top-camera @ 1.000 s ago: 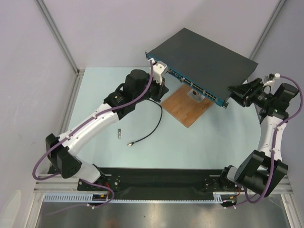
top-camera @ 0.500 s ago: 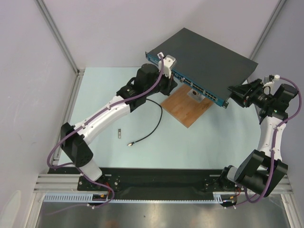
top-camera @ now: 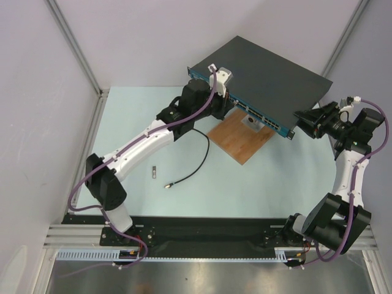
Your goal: Insert the plug into the switch port
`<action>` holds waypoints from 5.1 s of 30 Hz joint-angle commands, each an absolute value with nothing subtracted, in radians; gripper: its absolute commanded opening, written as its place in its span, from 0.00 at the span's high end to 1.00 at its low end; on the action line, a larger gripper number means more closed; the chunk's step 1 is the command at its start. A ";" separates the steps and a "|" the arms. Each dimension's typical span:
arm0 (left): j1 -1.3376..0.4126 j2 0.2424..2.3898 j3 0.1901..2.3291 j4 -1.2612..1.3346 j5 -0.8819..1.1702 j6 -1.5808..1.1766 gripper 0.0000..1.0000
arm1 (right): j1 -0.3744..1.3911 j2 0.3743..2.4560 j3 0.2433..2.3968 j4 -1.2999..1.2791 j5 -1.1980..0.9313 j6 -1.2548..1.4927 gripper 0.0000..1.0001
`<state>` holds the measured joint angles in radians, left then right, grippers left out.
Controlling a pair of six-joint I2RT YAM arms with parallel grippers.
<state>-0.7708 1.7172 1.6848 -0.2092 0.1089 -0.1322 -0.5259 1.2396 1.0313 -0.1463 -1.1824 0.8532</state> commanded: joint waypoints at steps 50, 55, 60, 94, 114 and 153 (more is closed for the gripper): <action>-0.790 1.889 2.041 -0.294 0.136 -0.016 0.91 | -0.483 1.235 1.066 -0.160 -1.131 0.703 1.00; -0.784 1.662 1.791 -0.318 0.232 0.123 0.70 | -0.526 1.261 1.081 -0.164 -1.141 0.698 0.93; -0.775 1.415 1.564 -0.397 0.276 0.167 0.57 | -0.551 1.282 1.098 -0.170 -1.158 0.695 0.64; 0.186 1.780 1.577 -1.131 0.621 1.804 0.39 | -0.652 1.235 1.429 -0.742 -1.181 0.238 0.00; 0.179 2.148 1.743 -1.184 0.506 1.907 0.44 | -0.655 1.282 1.560 -0.804 -1.161 0.253 0.00; 0.104 1.584 1.506 -1.114 0.597 1.183 1.00 | -0.687 1.267 1.664 -0.804 -1.192 0.290 0.00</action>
<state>0.1032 1.6897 1.5169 -1.1721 0.5385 1.4364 -0.6842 1.3064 1.6199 -0.8085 -1.1435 0.2802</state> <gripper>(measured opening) 0.158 0.994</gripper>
